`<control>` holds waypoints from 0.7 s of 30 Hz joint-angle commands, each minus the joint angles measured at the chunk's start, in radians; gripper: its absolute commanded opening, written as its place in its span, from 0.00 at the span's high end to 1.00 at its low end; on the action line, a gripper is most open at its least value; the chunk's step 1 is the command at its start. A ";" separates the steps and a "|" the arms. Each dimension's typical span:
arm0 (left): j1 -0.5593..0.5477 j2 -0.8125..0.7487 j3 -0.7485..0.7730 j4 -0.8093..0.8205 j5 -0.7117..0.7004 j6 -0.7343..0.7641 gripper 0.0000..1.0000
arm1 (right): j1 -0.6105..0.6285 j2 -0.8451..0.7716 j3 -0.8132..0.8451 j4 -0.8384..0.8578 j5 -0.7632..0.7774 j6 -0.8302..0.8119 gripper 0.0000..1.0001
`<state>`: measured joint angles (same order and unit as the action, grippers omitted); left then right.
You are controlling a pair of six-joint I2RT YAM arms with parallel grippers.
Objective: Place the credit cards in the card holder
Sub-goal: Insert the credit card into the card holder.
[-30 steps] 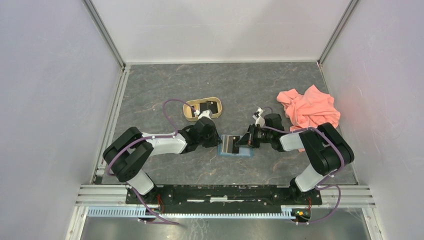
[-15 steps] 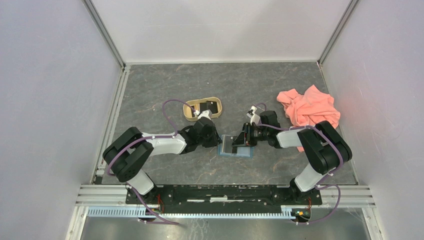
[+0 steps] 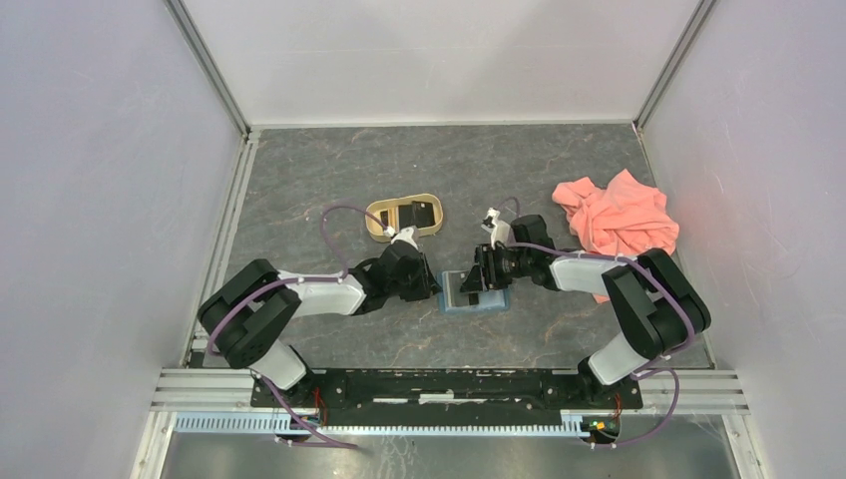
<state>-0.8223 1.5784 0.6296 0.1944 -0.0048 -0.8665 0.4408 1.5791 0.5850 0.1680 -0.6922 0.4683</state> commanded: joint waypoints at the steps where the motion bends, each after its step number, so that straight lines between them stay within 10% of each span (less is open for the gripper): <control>1: 0.000 -0.079 -0.070 0.038 0.000 -0.008 0.67 | 0.041 -0.010 0.063 -0.131 0.139 -0.161 0.43; 21: 0.003 -0.322 -0.244 0.187 -0.051 0.005 0.58 | 0.212 0.000 0.266 -0.427 0.353 -0.596 0.29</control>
<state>-0.8211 1.2732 0.4034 0.3267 -0.0303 -0.8661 0.6289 1.5787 0.8005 -0.1806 -0.4076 0.0078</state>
